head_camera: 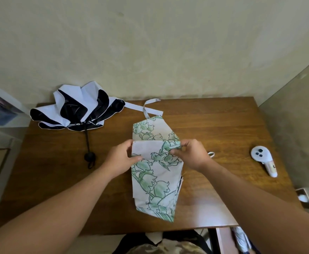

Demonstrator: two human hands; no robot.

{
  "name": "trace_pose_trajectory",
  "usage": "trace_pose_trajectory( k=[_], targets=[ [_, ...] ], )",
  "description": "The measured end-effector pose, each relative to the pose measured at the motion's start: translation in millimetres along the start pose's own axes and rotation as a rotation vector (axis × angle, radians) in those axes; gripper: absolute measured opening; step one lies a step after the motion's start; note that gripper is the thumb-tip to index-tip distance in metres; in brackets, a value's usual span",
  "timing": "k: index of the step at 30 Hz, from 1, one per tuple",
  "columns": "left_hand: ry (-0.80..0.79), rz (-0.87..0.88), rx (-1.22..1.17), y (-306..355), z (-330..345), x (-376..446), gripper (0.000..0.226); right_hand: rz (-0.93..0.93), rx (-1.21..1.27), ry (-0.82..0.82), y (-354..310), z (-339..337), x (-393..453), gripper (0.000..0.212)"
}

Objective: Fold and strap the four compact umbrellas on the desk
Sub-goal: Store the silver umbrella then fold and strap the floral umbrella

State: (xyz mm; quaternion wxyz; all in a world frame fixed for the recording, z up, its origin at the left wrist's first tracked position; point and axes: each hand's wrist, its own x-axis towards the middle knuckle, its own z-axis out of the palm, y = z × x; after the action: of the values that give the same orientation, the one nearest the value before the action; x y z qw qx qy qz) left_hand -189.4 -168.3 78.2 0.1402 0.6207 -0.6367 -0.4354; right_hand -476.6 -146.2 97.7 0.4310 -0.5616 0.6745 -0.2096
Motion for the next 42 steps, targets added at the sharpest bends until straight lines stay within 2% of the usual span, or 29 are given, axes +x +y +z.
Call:
trace_pose_trajectory(
  k=[5,8,11,15,19,24,28,31,33,37,39,42],
  targets=[
    [0.007,0.041,0.104,-4.1,4.5,-10.1,0.029,-0.169,-0.114,-0.006,18.5,2.2,-16.5,0.027],
    [0.015,0.25,0.254,-15.7,5.6,-25.2,0.028,-0.419,-0.375,-0.005,33.8,13.7,-27.1,0.042],
    [0.004,0.543,0.527,-29.5,9.7,-36.0,0.038,-0.568,-0.618,-0.009,50.2,27.3,-36.0,0.034],
    [-0.062,0.695,0.732,-30.0,21.4,-44.1,0.037,-0.607,-0.819,-0.039,64.3,46.3,-47.2,0.019],
    [-0.175,0.67,0.809,-39.2,33.8,-47.9,0.032,-0.54,-0.89,-0.08,73.0,55.6,-55.1,0.02],
    [-0.229,0.633,0.857,-54.3,45.4,-49.8,0.031,-0.383,-0.986,-0.247,72.1,67.0,-64.2,0.033],
    [-0.249,0.631,0.873,-57.4,49.4,-50.4,0.029,-0.457,-0.947,-0.182,60.0,80.3,-75.6,0.037],
    [-0.27,0.674,0.898,-62.2,51.6,-52.1,0.025,-0.517,-0.9,-0.271,59.4,98.0,-80.3,0.043],
    [-0.291,0.707,0.943,-67.3,49.5,-54.1,0.022,-0.389,-0.911,-0.373,68.1,101.3,-81.9,0.055],
    [-0.375,0.693,1.048,-86.8,34.5,-62.7,0.044,-0.27,-0.904,-0.442,85.3,93.5,-86.8,0.067],
    [-0.426,0.649,1.047,-87.4,29.8,-66.9,0.047,-0.249,-0.898,-0.443,85.7,91.3,-90.1,0.068],
    [-0.344,0.652,0.98,-65.5,39.4,-62.3,0.035,-0.235,-0.911,-0.453,76.7,93.7,-92.0,0.069]
  ],
)
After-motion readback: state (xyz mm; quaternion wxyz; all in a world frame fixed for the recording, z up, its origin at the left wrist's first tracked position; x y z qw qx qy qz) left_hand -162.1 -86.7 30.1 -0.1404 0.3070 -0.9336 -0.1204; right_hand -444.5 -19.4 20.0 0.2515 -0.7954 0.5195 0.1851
